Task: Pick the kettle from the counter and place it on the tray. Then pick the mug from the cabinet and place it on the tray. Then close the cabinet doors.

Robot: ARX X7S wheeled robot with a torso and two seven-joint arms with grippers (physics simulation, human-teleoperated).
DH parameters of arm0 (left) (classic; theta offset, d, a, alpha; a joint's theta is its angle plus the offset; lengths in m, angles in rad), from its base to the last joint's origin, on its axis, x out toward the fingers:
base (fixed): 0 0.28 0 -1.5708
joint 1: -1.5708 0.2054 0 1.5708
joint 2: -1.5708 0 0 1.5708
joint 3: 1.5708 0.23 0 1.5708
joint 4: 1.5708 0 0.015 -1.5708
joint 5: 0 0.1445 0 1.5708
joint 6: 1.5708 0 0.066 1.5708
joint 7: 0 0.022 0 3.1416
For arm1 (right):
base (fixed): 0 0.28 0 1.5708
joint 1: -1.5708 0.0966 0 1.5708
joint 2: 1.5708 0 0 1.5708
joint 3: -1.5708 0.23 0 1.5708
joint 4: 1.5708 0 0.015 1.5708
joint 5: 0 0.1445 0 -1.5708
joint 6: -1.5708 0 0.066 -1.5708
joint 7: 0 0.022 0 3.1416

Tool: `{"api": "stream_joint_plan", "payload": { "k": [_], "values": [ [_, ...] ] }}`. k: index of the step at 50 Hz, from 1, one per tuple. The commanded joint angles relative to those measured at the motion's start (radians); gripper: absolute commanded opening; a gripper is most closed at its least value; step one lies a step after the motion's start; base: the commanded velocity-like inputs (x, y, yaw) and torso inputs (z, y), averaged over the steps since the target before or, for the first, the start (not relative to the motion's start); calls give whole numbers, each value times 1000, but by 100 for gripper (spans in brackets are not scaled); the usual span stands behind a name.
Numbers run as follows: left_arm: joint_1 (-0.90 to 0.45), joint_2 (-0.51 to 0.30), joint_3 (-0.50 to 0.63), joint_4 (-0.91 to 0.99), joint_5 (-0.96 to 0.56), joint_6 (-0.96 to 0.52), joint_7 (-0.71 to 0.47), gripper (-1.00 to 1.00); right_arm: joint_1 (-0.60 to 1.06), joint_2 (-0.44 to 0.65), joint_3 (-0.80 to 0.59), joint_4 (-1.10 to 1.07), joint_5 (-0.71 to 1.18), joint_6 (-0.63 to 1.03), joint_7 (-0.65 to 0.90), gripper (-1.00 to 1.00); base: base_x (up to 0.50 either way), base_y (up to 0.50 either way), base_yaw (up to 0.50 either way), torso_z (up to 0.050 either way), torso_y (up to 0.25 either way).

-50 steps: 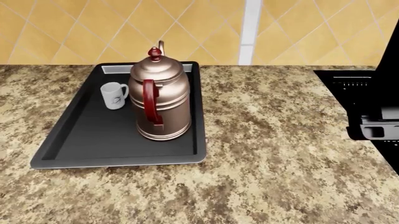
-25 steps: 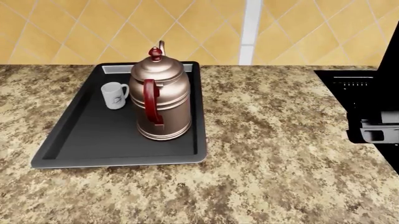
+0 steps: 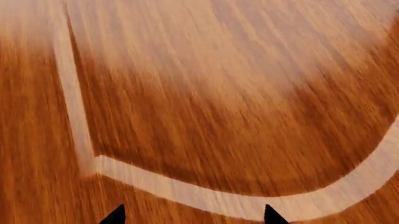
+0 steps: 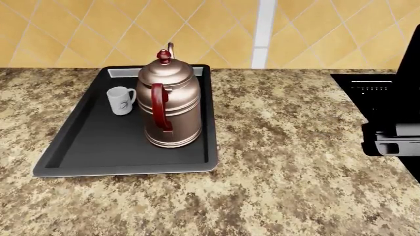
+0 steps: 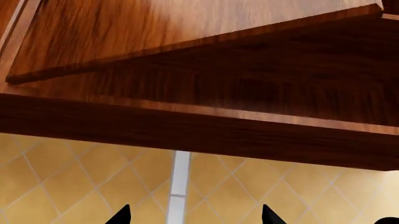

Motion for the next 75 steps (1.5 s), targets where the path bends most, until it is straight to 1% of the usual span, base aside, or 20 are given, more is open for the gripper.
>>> {"api": "stream_joint_plan", "payload": {
  "k": [1,11,17,25,29,38,45,59,68,72,75],
  "values": [
    [0,36,288,-105,-233,-79,57,100,14,-5,-37,-5,-15,-7,16,100,0,0,0,0,0],
    [0,36,433,-145,-262,-37,36,100,14,-1,-48,-5,-24,-9,17,100,0,0,0,0,0],
    [0,36,520,-168,-321,-7,43,100,14,-3,-57,-5,-30,-13,22,100,0,0,0,0,0],
    [7,36,701,-207,-438,55,31,100,14,-6,-76,-5,-41,-20,31,100,0,0,0,0,0],
    [28,36,727,-228,-442,68,25,100,13,-4,-85,-5,-47,-23,33,100,6,0,0,0,0],
    [74,36,729,-251,-401,56,15,100,12,-8,-100,-5,-54,-27,42,100,6,0,1,0,0],
    [128,36,726,-273,-350,51,-2,100,11,-11,-113,-4,-62,-30,49,100,5,1,2,0,0],
    [215,36,714,-280,-87,36,15,100,-24,-20,-110,-1,-74,-37,63,100,3,1,1,0,0],
    [240,36,706,-279,16,40,25,100,-47,-27,-90,2,-73,-37,67,100,0,0,0,0,0],
    [254,36,712,-270,104,45,35,100,-55,-26,-85,2,-75,-37,68,100,0,0,0,0,0],
    [269,36,723,-260,216,64,45,100,-60,-23,-82,3,-76,-38,66,100,0,0,0,0,0]
  ]
}}
